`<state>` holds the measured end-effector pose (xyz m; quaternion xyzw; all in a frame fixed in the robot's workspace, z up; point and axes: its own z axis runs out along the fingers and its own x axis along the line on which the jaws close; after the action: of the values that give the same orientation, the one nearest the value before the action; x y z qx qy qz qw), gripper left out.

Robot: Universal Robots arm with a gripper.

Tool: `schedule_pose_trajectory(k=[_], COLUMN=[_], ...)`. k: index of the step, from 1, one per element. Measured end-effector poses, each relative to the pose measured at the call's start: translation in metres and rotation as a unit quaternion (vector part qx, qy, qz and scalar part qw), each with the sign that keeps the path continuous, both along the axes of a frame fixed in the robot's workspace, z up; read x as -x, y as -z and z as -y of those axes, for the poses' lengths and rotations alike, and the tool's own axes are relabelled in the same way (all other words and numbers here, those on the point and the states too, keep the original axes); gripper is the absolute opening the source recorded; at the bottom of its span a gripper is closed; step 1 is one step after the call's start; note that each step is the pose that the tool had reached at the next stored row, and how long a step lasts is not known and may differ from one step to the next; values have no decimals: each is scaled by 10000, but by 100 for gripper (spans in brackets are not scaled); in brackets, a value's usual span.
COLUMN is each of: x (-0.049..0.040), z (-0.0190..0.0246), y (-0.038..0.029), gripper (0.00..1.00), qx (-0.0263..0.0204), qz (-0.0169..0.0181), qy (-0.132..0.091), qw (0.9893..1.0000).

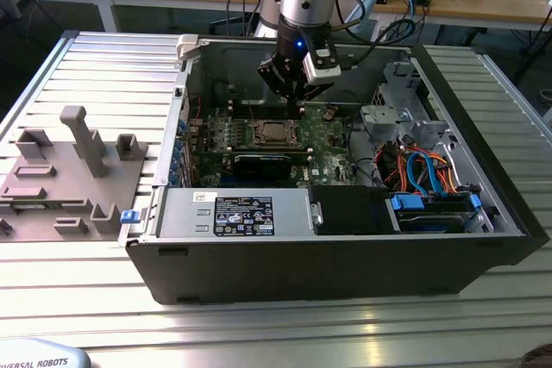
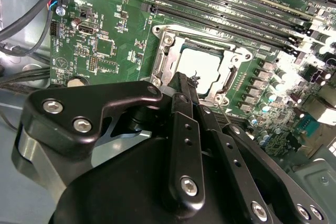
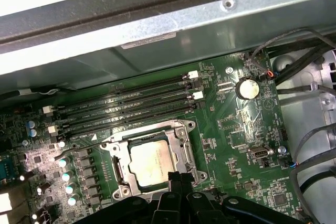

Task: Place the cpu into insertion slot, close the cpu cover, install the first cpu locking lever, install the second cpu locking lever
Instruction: 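Install the first cpu locking lever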

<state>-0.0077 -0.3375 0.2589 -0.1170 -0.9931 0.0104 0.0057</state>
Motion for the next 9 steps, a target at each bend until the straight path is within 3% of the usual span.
schedule_pose_trajectory(k=[9], x=[0], z=[0], y=[0], gripper=[11], qx=[0], qz=[0], qy=[-27], qw=[10000])
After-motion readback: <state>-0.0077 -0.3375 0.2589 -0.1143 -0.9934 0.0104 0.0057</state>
